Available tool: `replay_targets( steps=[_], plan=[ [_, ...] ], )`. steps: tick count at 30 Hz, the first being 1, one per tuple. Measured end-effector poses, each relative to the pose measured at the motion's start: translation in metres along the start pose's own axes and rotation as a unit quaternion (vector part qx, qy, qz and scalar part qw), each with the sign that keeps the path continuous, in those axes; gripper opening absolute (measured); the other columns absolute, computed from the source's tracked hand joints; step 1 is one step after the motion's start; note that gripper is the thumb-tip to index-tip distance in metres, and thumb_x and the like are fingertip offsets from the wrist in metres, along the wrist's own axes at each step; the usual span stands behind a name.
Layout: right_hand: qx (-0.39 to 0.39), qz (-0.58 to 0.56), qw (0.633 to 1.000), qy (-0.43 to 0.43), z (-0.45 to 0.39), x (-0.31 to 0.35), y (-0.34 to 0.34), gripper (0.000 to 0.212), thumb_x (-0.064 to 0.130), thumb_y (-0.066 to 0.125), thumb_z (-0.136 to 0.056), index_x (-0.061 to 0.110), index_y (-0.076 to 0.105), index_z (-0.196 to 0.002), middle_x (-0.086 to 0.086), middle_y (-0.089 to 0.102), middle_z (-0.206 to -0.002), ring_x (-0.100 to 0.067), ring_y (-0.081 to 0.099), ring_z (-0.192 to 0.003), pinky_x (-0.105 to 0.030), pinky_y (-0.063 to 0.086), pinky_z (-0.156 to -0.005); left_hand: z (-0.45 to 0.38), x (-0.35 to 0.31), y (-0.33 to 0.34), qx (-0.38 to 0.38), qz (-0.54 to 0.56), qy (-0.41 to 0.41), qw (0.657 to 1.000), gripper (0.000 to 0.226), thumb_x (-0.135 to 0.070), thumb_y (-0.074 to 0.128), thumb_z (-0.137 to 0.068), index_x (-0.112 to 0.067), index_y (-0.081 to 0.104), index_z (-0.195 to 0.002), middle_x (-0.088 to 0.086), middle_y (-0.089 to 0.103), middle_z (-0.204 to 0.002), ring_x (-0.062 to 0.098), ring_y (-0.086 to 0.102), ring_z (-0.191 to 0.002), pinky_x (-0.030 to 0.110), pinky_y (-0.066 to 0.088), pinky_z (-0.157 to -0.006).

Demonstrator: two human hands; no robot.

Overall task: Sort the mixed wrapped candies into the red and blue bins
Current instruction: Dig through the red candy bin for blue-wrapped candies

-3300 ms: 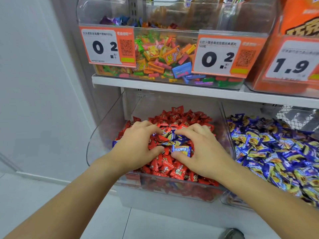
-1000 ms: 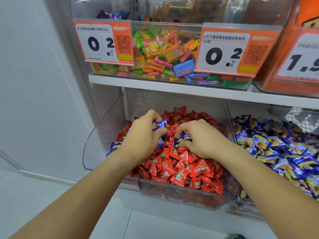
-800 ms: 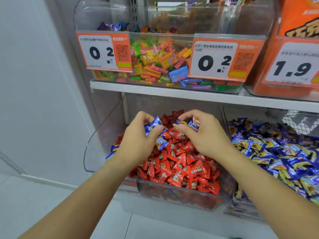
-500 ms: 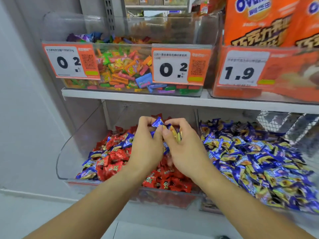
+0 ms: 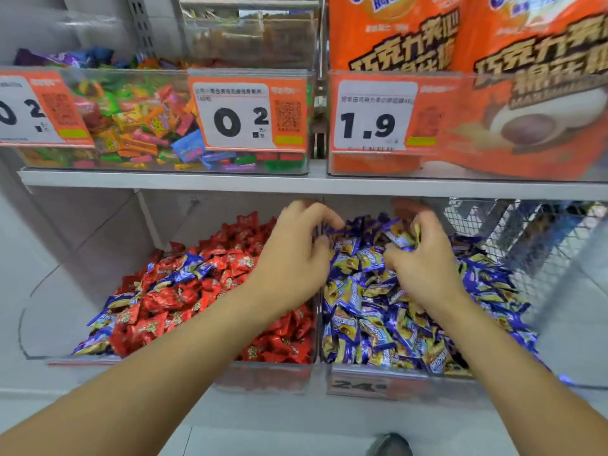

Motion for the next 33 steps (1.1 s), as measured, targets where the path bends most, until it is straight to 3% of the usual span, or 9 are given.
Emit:
replay_targets(
  steps=[3, 7, 9, 12, 15, 21, 25, 28, 33],
  plan=[
    [0.024, 0.027, 0.999, -0.036, 0.001, 0.006, 0.012, 0.037, 0.003, 0.064, -0.080, 0.026, 0.036, -0.088, 0.004, 0.029, -0.084, -0.017, 0.030, -0.070, -0.032, 0.026, -0.059, 0.014, 0.032, -0.034, -0.039, -0.067, -0.007, 0.997, 0.019, -0.006, 0.056, -0.086, -0.015, 0.063, -0.100, -0.002, 0.057, -0.099, 0.015, 0.056, -0.096, 0.023, 0.041, -0.087],
    [0.036, 0.103, 0.993, -0.054, 0.000, 0.017, 0.032, 0.027, 0.003, 0.058, -0.085, 0.020, 0.046, -0.103, 0.002, 0.039, -0.092, -0.019, 0.040, -0.083, -0.031, 0.027, -0.069, 0.047, 0.121, -0.042, 0.142, -0.300, -0.136, 0.934, 0.058, -0.055, 0.029, -0.085, -0.017, 0.056, -0.120, 0.005, 0.055, -0.123, 0.029, 0.046, -0.117, 0.042, 0.040, -0.100],
    [0.023, 0.154, 0.986, -0.064, 0.005, 0.031, 0.040, 0.023, 0.007, 0.059, -0.086, 0.022, 0.050, -0.100, 0.005, 0.042, -0.095, -0.018, 0.043, -0.088, -0.027, 0.025, -0.070, 0.060, 0.151, -0.052, 0.195, -0.333, -0.181, 0.905, 0.056, -0.060, 0.033, -0.092, -0.019, 0.052, -0.125, 0.004, 0.053, -0.127, 0.029, 0.044, -0.124, 0.045, 0.039, -0.103],
    [0.012, 0.125, 0.975, -0.183, 0.025, 0.085, 0.063, 0.023, 0.002, 0.061, -0.081, 0.023, 0.067, -0.088, 0.009, 0.059, -0.094, -0.009, 0.056, -0.085, -0.023, 0.040, -0.074, 0.062, 0.162, -0.073, 0.183, -0.270, -0.173, 0.929, 0.027, -0.041, 0.053, -0.094, -0.020, 0.055, -0.109, 0.001, 0.057, -0.102, 0.025, 0.055, -0.104, 0.034, 0.043, -0.086],
    [0.152, 0.149, 0.936, -0.279, 0.034, 0.124, 0.127, 0.019, 0.006, 0.057, -0.079, 0.019, 0.069, -0.084, 0.007, 0.066, -0.086, -0.006, 0.059, -0.078, -0.021, 0.045, -0.073, 0.063, 0.161, -0.094, 0.148, -0.216, -0.159, 0.952, 0.011, -0.023, 0.067, -0.085, -0.022, 0.059, -0.093, -0.007, 0.063, -0.089, 0.012, 0.058, -0.083, 0.023, 0.040, -0.072],
    [0.374, 0.295, 0.852, -0.219, 0.012, 0.115, 0.256, 0.041, 0.017, 0.064, -0.087, 0.022, 0.061, -0.128, 0.001, 0.064, -0.126, -0.017, 0.059, -0.114, -0.026, 0.045, -0.097, 0.081, 0.174, -0.125, 0.083, -0.113, -0.183, 0.973, 0.012, -0.022, 0.075, -0.081, -0.030, 0.066, -0.082, -0.011, 0.070, -0.084, 0.003, 0.064, -0.080, 0.027, 0.052, -0.077],
    [0.440, 0.301, 0.826, -0.184, 0.020, 0.088, 0.286, 0.044, 0.031, 0.072, -0.087, 0.028, 0.061, -0.129, 0.008, 0.064, -0.106, -0.009, 0.059, -0.088, -0.025, 0.051, -0.081, 0.091, 0.183, -0.138, 0.081, -0.073, -0.187, 0.976, 0.014, -0.019, 0.070, -0.083, -0.032, 0.067, -0.086, -0.008, 0.071, -0.089, 0.011, 0.066, -0.083, 0.039, 0.054, -0.080],
    [0.437, 0.310, 0.819, -0.205, 0.019, 0.089, 0.292, 0.033, 0.033, 0.075, -0.087, 0.026, 0.069, -0.119, 0.013, 0.054, -0.082, -0.003, 0.050, -0.071, -0.015, 0.038, -0.061, 0.093, 0.188, -0.146, 0.076, -0.088, -0.189, 0.975, 0.012, -0.021, 0.069, -0.086, -0.033, 0.068, -0.088, -0.013, 0.071, -0.092, 0.005, 0.066, -0.084, 0.037, 0.055, -0.083],
    [0.451, 0.303, 0.819, -0.185, 0.010, 0.093, 0.288, 0.023, 0.026, 0.076, -0.087, 0.031, 0.074, -0.110, 0.016, 0.064, -0.091, -0.001, 0.058, -0.081, -0.021, 0.047, -0.073, 0.090, 0.191, -0.162, -0.002, -0.050, -0.209, 0.977, 0.011, -0.024, 0.074, -0.087, -0.034, 0.070, -0.090, -0.021, 0.072, -0.084, 0.002, 0.069, -0.076, 0.026, 0.053, -0.075]
  ],
)
Point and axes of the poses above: each hand's wrist, its own z-axis away from the middle knuckle, its own y-axis out of the palm, x = y × z, the point moved 9 cm from there along -z, towards the middle knuckle
